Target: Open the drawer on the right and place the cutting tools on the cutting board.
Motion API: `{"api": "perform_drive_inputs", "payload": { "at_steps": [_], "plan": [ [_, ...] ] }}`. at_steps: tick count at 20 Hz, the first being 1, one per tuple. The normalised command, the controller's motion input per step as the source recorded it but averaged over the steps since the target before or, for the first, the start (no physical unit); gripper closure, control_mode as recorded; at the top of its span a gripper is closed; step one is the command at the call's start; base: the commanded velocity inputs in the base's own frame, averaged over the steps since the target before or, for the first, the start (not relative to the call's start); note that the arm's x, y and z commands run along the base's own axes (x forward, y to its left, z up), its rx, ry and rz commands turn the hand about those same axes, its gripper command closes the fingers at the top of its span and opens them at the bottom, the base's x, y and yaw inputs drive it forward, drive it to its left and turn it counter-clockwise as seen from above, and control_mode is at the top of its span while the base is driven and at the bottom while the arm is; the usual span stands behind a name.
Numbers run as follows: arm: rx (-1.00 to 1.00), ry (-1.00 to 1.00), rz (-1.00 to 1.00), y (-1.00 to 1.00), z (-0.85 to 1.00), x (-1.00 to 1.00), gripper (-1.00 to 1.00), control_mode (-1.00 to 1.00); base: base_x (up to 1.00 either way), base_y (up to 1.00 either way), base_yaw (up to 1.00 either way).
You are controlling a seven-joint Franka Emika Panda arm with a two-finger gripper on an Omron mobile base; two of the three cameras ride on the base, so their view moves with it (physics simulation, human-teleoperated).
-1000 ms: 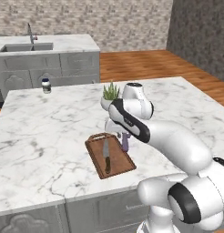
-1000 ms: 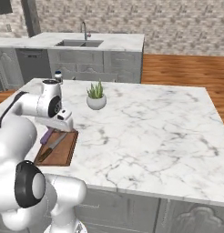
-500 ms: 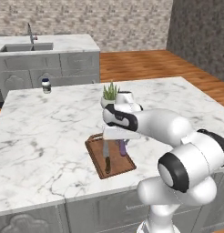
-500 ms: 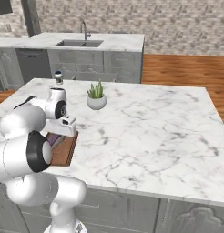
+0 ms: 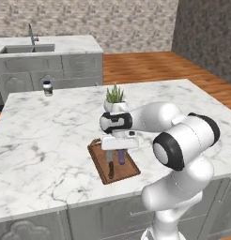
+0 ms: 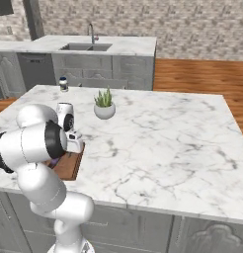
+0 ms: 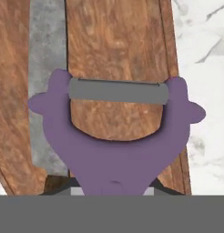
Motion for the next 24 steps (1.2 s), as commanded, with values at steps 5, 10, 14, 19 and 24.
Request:
{"api": "perform_drive_inputs", "payload": {
  "at_steps": [5,10,14,19,24],
  "plan": [
    [0.00,0.01,0.03,0.00,-0.30,0.00,1.00,-1.00,0.00,0.00,0.00],
    [0.00,0.00,0.03,0.00,-0.23,0.00,1.00,-1.00,0.00,0.00,0.00],
    [0.00,-0.01,0.00,0.00,-0.04,-0.15,1.00,-1.00,0.00,0.00,0.00],
    [0.00,-0.03,0.00,0.00,0.10,-0.01,1.00,-1.00,0.00,0.00,0.00],
    [0.00,-0.04,0.00,0.00,0.08,-0.05,1.00,-1.00,0.00,0.00,0.00]
  ]
}}
